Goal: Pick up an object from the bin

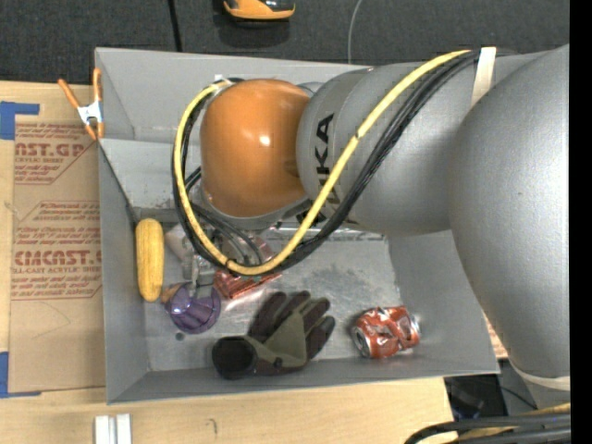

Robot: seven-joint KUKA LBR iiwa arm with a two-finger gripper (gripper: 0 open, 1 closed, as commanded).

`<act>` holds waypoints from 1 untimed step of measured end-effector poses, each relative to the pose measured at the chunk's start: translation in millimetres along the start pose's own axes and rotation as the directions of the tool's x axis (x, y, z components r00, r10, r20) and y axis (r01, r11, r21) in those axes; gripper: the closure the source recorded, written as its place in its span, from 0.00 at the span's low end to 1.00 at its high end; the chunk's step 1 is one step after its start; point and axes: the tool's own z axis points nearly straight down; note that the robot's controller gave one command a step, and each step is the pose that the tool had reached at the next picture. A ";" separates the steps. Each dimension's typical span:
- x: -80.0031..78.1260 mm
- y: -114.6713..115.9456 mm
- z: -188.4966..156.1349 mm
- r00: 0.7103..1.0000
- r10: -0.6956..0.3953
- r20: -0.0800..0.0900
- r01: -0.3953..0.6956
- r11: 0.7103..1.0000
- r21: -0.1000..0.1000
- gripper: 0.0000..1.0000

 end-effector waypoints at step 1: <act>-2.3 15.5 7.2 1.000 0.023 -0.002 -0.023 1.000 0.001 1.00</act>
Offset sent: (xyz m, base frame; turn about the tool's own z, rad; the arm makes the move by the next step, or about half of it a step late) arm -0.0090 0.0123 -0.0243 0.0233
